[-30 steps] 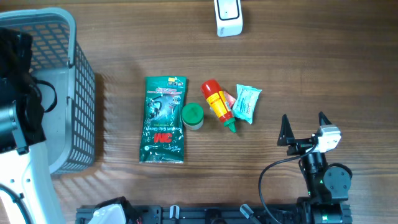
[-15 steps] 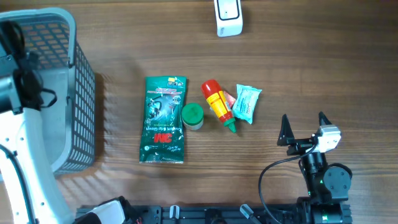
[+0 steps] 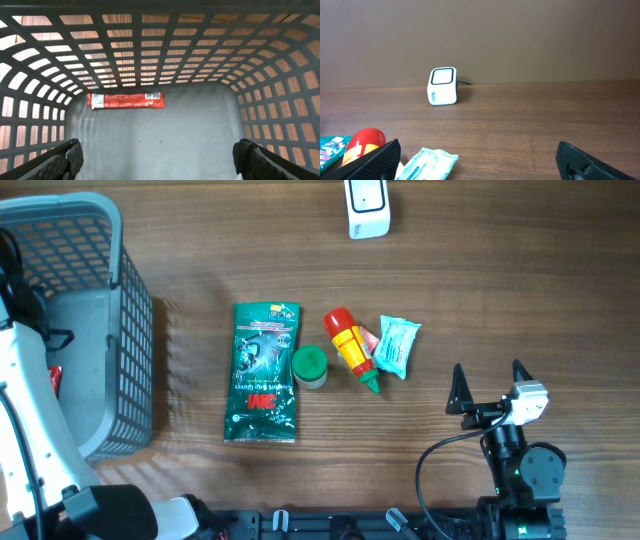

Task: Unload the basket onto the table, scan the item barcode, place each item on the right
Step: 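Reach the left gripper into the basket and grasp the red stick packet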

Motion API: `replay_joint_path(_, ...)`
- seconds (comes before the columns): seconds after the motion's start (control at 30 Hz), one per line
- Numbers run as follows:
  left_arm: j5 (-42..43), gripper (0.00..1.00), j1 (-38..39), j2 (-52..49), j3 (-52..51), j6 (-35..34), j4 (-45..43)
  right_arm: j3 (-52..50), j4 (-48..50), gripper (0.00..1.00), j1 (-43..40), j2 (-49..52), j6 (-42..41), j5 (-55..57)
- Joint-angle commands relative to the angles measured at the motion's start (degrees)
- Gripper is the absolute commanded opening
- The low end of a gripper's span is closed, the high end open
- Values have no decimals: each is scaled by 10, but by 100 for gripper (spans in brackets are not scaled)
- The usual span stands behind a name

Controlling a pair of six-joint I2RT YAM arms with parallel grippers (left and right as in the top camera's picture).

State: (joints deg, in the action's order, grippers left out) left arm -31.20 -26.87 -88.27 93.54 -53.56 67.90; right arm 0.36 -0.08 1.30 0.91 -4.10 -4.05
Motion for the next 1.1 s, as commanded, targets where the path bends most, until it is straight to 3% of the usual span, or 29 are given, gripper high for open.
replay_joint_path(0.0, 2, 100, -4, -7, 2, -12, 6, -1, 2, 100, -1, 1, -5, -3)
replay_joint_path(0.27, 2, 100, -4, -8, -37, -12, -14, -1, 2, 100, -1, 1, -5, -3)
replay_joint_path(0.57, -3, 100, -58, -10, -130, -92, -81, -1, 2, 100, -1, 1, -5, -3)
replay_joint_path(1.07, 28, 100, -86, -141, -130, -101, -129, -1, 2, 100, -1, 1, -6, -3)
